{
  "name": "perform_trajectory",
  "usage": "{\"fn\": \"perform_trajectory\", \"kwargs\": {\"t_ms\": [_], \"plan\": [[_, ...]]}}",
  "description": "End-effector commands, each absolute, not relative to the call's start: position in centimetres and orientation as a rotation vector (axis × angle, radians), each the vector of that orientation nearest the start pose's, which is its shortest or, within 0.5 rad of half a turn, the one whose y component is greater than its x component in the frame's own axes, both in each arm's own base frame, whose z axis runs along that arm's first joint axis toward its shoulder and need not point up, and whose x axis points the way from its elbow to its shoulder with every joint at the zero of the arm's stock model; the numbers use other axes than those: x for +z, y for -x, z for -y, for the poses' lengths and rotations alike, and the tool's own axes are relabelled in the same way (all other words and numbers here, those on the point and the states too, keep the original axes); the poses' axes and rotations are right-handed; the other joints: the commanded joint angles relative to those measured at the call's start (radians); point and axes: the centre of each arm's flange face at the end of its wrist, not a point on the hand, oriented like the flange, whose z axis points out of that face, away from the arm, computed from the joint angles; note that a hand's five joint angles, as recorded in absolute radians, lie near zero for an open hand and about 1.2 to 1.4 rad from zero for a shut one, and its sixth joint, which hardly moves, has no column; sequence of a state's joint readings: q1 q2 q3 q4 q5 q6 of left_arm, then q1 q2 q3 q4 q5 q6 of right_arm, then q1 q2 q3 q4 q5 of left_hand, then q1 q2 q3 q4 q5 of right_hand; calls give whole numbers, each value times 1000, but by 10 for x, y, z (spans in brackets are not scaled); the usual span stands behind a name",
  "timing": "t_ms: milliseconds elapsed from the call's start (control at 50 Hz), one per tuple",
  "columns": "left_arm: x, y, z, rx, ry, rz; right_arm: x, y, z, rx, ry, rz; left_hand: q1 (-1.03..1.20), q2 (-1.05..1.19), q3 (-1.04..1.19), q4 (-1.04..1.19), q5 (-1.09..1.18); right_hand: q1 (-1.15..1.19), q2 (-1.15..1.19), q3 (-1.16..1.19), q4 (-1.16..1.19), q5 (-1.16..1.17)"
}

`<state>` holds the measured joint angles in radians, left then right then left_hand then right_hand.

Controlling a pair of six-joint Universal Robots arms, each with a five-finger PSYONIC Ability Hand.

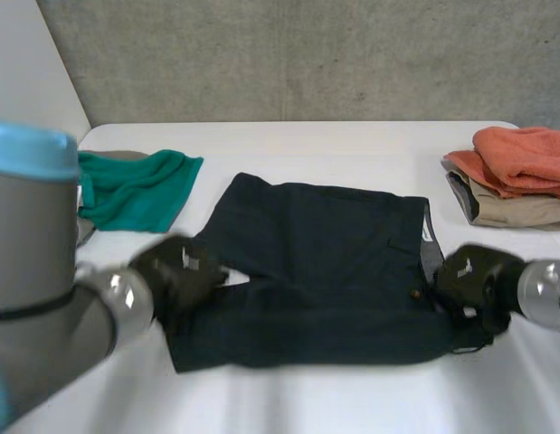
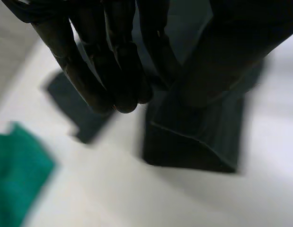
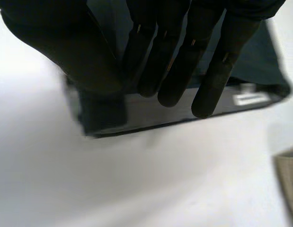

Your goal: Fold the laundry.

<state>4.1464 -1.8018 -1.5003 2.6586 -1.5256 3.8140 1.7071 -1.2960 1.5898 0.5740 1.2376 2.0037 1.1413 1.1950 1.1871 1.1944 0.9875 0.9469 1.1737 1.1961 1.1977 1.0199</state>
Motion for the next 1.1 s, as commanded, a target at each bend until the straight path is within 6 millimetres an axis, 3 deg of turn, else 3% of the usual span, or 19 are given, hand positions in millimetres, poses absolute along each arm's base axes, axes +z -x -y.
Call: {"fn": "perform_trajectory", "kwargs": {"t_ms": [20, 40, 100, 120, 200, 360, 440, 500, 580, 660, 740, 860, 960, 1100], "plan": [[244, 319, 266, -1840, -1339, -2010, 200, -225, 305, -1613, 1493, -2297, 255, 201, 209, 202, 234, 449, 223, 200, 199, 202], [244, 330, 282, -1918, -1305, -1954, 199, -232, 319, -1713, 1433, -2267, 255, 201, 209, 202, 234, 449, 223, 200, 199, 202], [242, 347, 308, -2028, -1250, -1889, 195, -242, 338, -1856, 1363, -2215, 255, 201, 209, 202, 234, 449, 223, 200, 199, 202], [238, 356, 324, -2076, -1210, -1843, 193, -248, 351, -1954, 1323, -2178, 255, 201, 209, 202, 234, 449, 223, 200, 199, 202], [224, 372, 358, -2153, -1104, -1764, 185, -260, 381, -2188, 1239, -2103, 255, 201, 209, 202, 234, 449, 223, 200, 199, 202], [207, 382, 393, -2194, -967, -1669, 164, -272, 425, -2490, 1096, -2003, 255, 201, 209, 202, 234, 449, 223, 200, 199, 202], [195, 389, 388, -2182, -1034, -1681, 158, -271, 430, -2443, 1080, -2072, 255, 201, 209, 202, 234, 365, 138, 115, 114, 117], [191, 395, 380, -2182, -1117, -1689, 172, -268, 431, -2389, 1012, -2104, 255, 201, 209, 202, 234, -309, -536, -558, -560, -556], [192, 401, 374, -2227, -1177, -1654, 208, -262, 431, -2333, 895, -2098, 255, 201, 209, 202, 234, -361, -588, -610, -612, -609], [194, 404, 378, -2279, -1164, -1597, 234, -258, 423, -2254, 886, -2090, 255, 201, 209, 202, 234, -397, -623, -646, -647, -644], [189, 400, 386, -2270, -1141, -1584, 238, -259, 412, -2171, 922, -2107, 255, 201, 209, 202, 234, -426, -653, -675, -677, -673], [185, 394, 389, -2222, -1127, -1622, 218, -260, 410, -2050, 935, -2141, 255, 201, 209, 202, 234, -444, -670, -693, -694, -691], [192, 391, 389, -2220, -1097, -1634, 192, -263, 423, -1947, 848, -2157, 255, 201, 209, 202, 234, -441, -667, -690, -691, -688], [200, 395, 380, -2258, -1110, -1647, 144, -269, 437, -1766, 759, -2248, 255, 201, 209, 202, 234, -444, -670, -693, -694, -691]]}}
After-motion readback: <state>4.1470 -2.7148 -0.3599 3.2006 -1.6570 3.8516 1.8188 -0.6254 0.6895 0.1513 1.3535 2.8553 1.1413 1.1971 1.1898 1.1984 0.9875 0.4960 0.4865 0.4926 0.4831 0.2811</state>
